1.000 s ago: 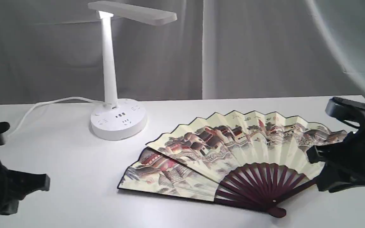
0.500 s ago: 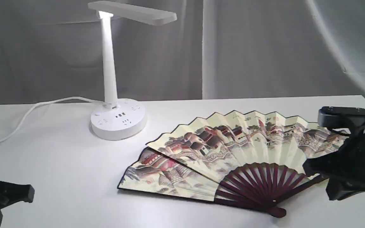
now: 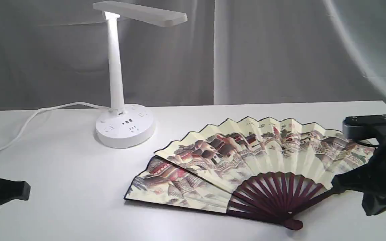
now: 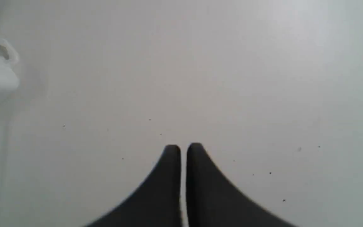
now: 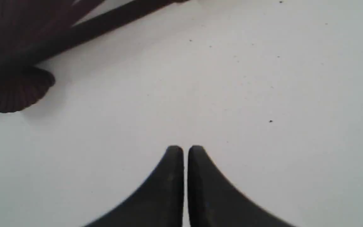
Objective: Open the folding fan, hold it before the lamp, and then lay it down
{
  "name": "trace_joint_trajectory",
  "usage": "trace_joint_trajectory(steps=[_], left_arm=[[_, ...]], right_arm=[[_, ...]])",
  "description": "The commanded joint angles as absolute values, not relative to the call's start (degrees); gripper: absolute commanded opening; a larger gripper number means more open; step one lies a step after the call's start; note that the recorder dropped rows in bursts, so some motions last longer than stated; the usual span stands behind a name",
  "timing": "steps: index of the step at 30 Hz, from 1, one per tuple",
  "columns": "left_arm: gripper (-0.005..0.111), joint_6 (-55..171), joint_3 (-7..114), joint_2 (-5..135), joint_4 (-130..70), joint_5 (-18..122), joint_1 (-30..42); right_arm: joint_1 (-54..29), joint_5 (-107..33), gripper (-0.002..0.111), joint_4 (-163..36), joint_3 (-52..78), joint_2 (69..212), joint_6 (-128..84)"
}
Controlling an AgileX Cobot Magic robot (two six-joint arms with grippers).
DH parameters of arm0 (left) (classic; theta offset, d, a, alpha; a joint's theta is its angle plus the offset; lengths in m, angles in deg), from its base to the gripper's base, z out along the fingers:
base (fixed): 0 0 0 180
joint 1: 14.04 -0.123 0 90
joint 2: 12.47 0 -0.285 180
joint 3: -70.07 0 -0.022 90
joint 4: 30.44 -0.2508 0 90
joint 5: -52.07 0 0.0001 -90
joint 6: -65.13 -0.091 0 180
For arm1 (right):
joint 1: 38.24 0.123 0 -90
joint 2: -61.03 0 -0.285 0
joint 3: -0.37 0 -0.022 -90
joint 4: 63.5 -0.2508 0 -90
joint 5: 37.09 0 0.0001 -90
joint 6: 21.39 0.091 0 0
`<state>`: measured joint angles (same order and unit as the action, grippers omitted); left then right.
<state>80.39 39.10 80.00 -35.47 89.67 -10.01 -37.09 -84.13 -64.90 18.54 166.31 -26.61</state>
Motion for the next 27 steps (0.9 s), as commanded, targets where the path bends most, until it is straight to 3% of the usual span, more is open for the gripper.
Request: trace_joint_trajectory(steps=[1,14,27], left_arm=[[0.0,79.6,39.2,79.5,-35.6,90.5,-10.1],[0.0,77.1,39.2,77.9,-35.6,91.6,-10.1],[0.0,76.7,39.2,63.9,-35.7,96.1,-10.1]], right_arm=[[-36.9,-84.6,0.003,-61.6,18.5,163.3,-24.4],[-36.4,-82.8,0.0,-56.0,22.4,154.7,-19.5],[-36.4,-83.0,0.0,-56.0,24.5,140.8,-19.6]])
